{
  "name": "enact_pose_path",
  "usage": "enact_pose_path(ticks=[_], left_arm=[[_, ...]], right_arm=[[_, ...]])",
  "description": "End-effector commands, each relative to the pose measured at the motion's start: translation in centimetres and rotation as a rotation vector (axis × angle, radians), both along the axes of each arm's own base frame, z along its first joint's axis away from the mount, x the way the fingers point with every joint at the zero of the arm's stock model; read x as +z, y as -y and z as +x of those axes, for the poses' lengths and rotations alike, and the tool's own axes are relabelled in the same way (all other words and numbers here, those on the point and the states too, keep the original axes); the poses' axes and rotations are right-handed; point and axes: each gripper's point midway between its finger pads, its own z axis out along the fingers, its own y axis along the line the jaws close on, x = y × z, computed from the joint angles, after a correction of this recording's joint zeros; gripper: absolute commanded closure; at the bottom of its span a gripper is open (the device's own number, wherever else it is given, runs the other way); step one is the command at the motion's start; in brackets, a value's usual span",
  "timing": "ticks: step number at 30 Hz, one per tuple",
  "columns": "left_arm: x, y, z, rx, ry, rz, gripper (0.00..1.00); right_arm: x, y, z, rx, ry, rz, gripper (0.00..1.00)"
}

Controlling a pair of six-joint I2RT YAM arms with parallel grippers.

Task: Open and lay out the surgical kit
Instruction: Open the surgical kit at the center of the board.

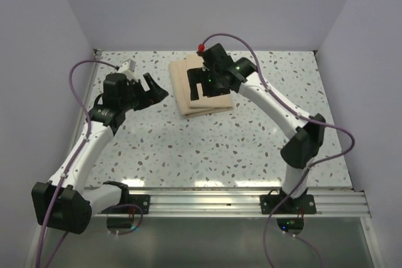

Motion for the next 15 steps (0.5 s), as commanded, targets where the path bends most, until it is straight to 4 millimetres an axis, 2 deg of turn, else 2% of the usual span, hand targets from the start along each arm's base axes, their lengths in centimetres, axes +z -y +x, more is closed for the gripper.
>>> enact_pose_path(ticks=[1,2,3,4,5,6,7,8,9,10,15], left_arm=[[2.0,-1.1,-1.4,0.002,0.029,0.069,0.11],[1.9,-1.2,-1.7,0.004,0.027,0.072,0.11],[1.7,-1.4,-2.2,0.007,0.023,0.076,0.11],[1.7,-1.5,-2.5,0.007,0.025,0.081,0.11],[1.5,-1.6,-2.8,0.006,0.025,0.084,0.12],[1.3,-1.8,-3.2,0.01,0.02,0.093,0.12],[1.1,-2.0,-3.5,0.014,0.013,0.102,0.12],[1.0,-2.2,-3.7,0.019,0.013,0.112,0.12],[0.8,-2.5,-3.9,0.026,0.004,0.122,0.12],[0.6,-2.6,-4.0,0.028,-0.001,0.131,0.12],[0.2,-3.0,-4.3,0.045,-0.008,0.136,0.12]], right_arm=[[-2.5,-0.1,3.0,0.005,-0.002,-0.153,0.09],[-1.2,-1.0,3.8,0.01,0.024,-0.141,0.1],[-2.1,-1.4,4.5,0.007,0.021,-0.171,0.1],[-4.5,-2.1,5.4,0.015,-0.006,-0.216,0.1],[-4.0,-2.8,6.1,0.014,0.018,-0.215,0.1],[-4.7,-3.0,6.7,0.008,0.019,-0.23,0.1],[-6.8,-3.4,7.3,0.007,-0.006,-0.257,0.1],[-6.7,-3.8,7.9,0.005,0.008,-0.247,0.1],[-7.3,-3.9,8.2,0.001,0.008,-0.254,0.1],[-8.8,-4.2,8.4,0.002,-0.009,-0.271,0.1],[-12.5,-4.3,8.8,-0.008,-0.055,-0.311,0.11]])
